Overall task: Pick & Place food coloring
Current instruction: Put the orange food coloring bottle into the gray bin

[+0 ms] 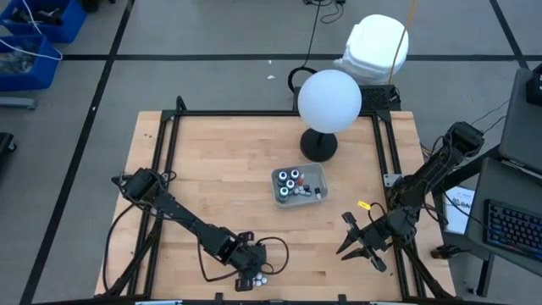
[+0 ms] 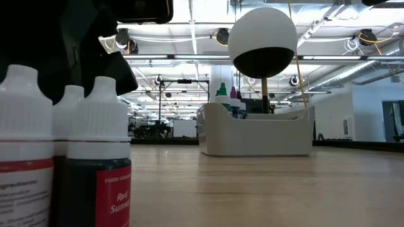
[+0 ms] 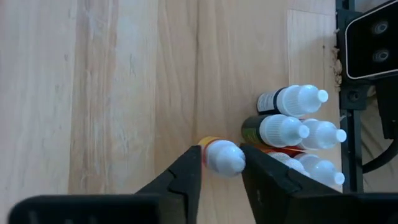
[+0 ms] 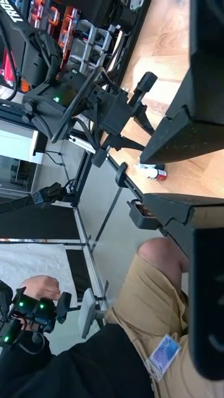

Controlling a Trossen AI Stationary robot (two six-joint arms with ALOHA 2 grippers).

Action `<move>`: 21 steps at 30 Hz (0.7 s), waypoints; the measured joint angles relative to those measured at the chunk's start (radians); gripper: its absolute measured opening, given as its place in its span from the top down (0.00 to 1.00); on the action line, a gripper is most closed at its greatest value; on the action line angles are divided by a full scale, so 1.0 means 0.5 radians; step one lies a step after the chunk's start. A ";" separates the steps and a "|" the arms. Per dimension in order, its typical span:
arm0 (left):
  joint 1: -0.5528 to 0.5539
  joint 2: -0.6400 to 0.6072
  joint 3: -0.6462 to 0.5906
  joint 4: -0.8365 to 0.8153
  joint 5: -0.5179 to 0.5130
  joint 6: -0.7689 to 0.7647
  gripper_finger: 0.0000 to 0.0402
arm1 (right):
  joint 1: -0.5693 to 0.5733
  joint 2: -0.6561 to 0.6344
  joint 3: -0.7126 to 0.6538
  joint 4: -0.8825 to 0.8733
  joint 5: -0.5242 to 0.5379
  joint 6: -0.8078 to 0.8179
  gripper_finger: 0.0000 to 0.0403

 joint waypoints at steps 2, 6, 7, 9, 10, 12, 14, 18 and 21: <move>0.000 0.000 0.000 0.005 -0.001 0.006 0.77 | 0.000 0.000 0.000 -0.001 0.000 0.000 0.81; 0.000 0.000 0.001 0.007 0.000 0.068 0.83 | 0.000 0.000 0.000 0.000 0.000 -0.013 0.81; 0.000 0.000 0.001 0.007 0.000 0.086 0.84 | 0.000 0.000 0.000 0.000 0.000 -0.016 0.81; 0.008 0.000 0.002 0.006 0.005 0.124 0.84 | 0.000 0.000 0.000 -0.001 0.000 -0.016 0.81; 0.015 -0.001 0.004 0.000 0.017 0.136 0.84 | 0.000 0.000 0.000 -0.001 0.000 -0.017 0.81; 0.040 -0.011 0.031 -0.080 0.025 0.163 0.83 | 0.000 0.000 0.000 -0.003 0.001 -0.016 0.81; 0.077 -0.014 0.104 -0.209 0.030 0.219 0.82 | 0.000 0.000 0.000 -0.009 0.001 -0.029 0.81; 0.175 -0.018 0.375 -0.630 0.005 0.413 0.83 | 0.000 0.000 0.000 -0.033 0.001 -0.101 0.81; 0.290 -0.018 0.609 -0.861 -0.007 0.600 0.83 | 0.000 0.000 0.000 -0.106 0.001 -0.144 0.81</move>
